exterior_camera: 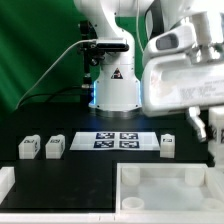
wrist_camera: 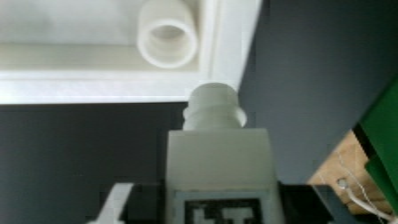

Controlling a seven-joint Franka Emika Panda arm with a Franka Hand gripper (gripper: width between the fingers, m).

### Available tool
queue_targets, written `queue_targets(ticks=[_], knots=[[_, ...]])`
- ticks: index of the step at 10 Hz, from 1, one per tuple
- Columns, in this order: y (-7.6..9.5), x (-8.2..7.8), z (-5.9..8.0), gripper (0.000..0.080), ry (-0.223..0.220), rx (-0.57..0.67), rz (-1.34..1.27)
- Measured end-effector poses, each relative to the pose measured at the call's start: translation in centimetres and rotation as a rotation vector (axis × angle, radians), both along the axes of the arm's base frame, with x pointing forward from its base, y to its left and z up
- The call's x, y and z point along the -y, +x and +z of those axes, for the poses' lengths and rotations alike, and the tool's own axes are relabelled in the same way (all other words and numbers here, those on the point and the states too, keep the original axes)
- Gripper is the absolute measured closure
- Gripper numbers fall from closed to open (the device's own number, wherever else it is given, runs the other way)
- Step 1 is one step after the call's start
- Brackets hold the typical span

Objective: Assemble one leg

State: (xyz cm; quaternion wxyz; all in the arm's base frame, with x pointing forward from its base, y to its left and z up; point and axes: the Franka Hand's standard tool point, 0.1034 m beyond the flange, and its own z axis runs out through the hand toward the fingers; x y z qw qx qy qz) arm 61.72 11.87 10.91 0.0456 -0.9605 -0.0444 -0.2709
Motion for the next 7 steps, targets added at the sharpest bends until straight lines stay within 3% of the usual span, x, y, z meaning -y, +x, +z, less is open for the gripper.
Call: queue_targets(ticks=[3,5,7], knots=[[0.0,0.8,-2.4,0.0509,-0.015,0.011,-0.001],[0.1,1.3,-2.7,0.0509,-0.022,0.008,0.002],[-0.3,0.6,-3.2,0.0509,-0.019,-0.001,0.007]])
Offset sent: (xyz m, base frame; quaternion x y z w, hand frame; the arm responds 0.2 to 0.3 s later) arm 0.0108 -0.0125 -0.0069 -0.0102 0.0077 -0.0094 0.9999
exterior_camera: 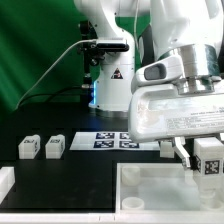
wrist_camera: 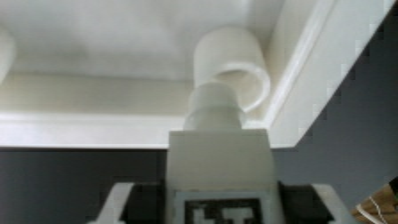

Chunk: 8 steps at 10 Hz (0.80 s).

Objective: Assemble one leg

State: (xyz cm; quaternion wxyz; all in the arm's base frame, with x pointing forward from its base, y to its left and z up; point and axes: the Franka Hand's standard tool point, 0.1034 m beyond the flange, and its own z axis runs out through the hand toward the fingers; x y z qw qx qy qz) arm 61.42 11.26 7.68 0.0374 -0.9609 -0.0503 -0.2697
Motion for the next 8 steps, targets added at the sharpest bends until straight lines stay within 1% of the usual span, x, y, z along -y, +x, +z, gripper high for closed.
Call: queue_targets(ticks=[2,5,8], knots=[[-0.03,0.02,-0.28,0.0509,0.0,0.0,-0.002],[0.1,-0.18,-0.33,0.0509,0.001,0.011,-0.001],[0.25,-0.26,-1.05,0.0509,0.0,0.005,0.0]])
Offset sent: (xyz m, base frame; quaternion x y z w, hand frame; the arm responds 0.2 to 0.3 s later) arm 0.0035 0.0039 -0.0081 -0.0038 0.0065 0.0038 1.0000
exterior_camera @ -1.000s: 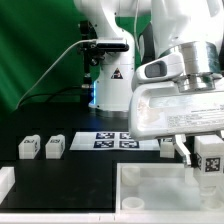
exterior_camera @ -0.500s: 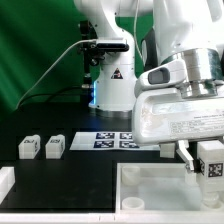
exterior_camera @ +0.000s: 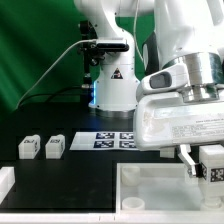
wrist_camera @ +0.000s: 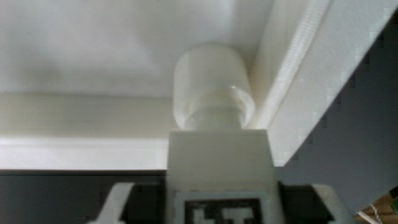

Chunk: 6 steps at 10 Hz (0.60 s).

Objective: Assemble one leg

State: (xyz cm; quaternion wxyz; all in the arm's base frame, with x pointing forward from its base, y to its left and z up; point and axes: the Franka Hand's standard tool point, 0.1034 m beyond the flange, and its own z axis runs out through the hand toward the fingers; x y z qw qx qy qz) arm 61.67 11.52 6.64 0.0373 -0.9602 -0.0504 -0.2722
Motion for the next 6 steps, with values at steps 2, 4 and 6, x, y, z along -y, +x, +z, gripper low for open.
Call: queue_targets(ticks=[2,4,6], knots=[[-0.04,0.04,-0.51,0.0509,-0.001,-0.006,0.0],[-0.02,-0.26,-0.77,0.0509,0.007,0.019,-0.029],[-0.07,-0.29,-0.77,0.0509,0.0,0.027,-0.066]])
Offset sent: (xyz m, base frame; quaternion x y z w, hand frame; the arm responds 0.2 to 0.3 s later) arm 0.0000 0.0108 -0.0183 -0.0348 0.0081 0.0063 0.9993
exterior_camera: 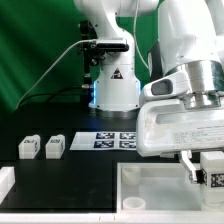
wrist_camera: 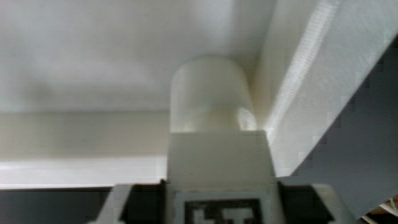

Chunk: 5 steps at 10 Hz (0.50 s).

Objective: Assemble one leg

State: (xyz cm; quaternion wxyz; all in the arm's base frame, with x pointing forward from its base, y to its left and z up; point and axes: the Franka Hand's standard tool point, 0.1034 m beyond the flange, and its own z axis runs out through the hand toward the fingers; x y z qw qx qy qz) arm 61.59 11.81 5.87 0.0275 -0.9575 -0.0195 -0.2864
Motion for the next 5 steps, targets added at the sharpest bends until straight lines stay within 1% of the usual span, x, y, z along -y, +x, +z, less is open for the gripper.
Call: queue_targets(ticks=[1,2,3,4,5], knots=[[0.01,0.05,0.0,0.0484,-0.002,0.0,0.001],[0.0,0.08,-0.02,0.0484,-0.002,0.0,0.001],[0.0,0.08,-0.02,0.0303,-0.002,0.0,0.001],[0.0,0.09,-0.03,0.0303,-0.002,0.0,0.001],[-0.01,0.09,-0.03,0.0183,-0.002,0.0,0.0]])
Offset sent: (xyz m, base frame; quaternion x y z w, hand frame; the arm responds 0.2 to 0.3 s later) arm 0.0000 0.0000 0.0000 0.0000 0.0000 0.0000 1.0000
